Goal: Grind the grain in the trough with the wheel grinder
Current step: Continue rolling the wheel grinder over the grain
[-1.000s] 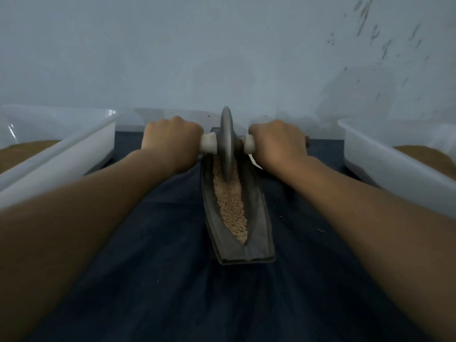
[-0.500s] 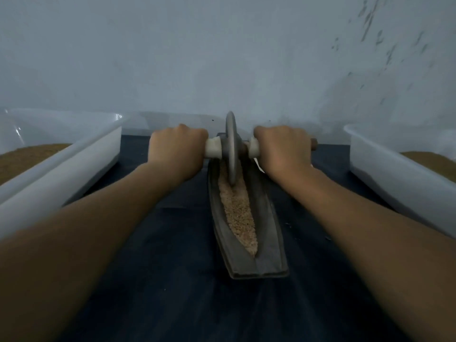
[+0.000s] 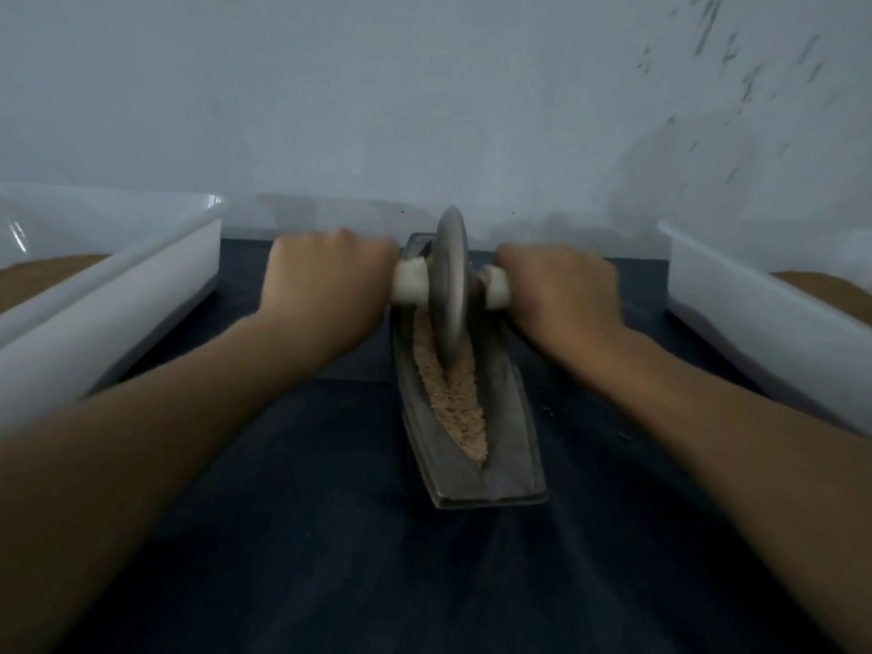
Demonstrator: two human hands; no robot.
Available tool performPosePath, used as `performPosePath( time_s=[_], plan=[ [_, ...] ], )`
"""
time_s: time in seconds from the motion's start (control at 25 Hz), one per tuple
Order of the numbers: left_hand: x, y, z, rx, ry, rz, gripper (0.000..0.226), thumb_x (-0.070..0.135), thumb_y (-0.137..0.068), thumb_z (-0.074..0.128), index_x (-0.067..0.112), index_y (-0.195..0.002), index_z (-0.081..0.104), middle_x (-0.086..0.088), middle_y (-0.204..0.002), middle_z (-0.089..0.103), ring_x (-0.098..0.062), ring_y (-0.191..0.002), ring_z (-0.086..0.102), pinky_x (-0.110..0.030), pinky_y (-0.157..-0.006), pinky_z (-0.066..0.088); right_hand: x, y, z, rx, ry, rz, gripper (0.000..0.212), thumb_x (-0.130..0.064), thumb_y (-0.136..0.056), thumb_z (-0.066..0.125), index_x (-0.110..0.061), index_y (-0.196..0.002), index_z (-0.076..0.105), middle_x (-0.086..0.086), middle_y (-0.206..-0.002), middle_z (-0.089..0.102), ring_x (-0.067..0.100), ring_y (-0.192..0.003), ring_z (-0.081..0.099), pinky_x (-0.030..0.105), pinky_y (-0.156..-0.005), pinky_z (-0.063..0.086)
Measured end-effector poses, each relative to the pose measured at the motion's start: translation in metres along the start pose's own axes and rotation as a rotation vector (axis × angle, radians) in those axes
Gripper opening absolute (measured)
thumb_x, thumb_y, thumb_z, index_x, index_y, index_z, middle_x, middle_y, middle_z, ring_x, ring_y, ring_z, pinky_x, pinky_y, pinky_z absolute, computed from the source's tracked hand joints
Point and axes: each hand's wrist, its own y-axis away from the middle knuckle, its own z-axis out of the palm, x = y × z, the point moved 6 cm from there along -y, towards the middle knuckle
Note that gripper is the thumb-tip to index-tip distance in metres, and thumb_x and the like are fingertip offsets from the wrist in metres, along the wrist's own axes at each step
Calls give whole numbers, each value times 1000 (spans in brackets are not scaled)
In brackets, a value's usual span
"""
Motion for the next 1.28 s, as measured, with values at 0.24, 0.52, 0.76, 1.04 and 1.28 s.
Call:
performPosePath(
  time_s=[0.24, 0.52, 0.76, 1.04, 1.28],
  plan=[
    [-7, 0, 2, -133, 99, 30, 12, 27, -86, 61, 26, -98, 61, 1, -78, 51, -27, -69, 57, -34, -58, 38, 1, -9, -4, -115, 5, -78, 14, -26, -86, 68, -29, -93, 57, 4, -84, 60, 32, -75, 59, 31, -57, 33],
    [-5, 26, -3, 60, 35, 60, 25, 25, -71, 66, 28, -74, 40, 7, -57, 23, -14, -42, 20, -21, -47, 17, 2, 22, -15, 111, 108, -90, 19, -23, -75, 68, -26, -79, 49, -2, -60, 52, 29, -51, 52, 20, -49, 14],
    [-7, -17, 9, -178, 136, -52, 15, 30, -90, 59, 25, -104, 63, -4, -86, 55, -31, -80, 60, -36, -64, 40, -7, -30, 0, -125, 40, -11, 15, -18, -92, 61, -21, -106, 61, 11, -98, 66, 36, -91, 63, 35, -63, 31],
    [-9, 44, -29, 189, 14, 158, 40, 29, -57, 75, 25, -72, 38, 4, -54, 22, -18, -41, 20, -19, -50, 10, 9, 59, -33, 162, 3, -174, 26, -27, -71, 65, -28, -80, 41, -8, -60, 38, 25, -47, 42, 22, -48, 13],
    [-7, -25, 16, -102, 108, -76, 17, 28, -91, 60, 20, -106, 63, -10, -91, 60, -35, -83, 62, -36, -62, 39, -4, -37, 10, -81, 57, 20, 18, -16, -94, 57, -19, -112, 59, 11, -105, 67, 34, -94, 64, 32, -59, 26]
  ],
)
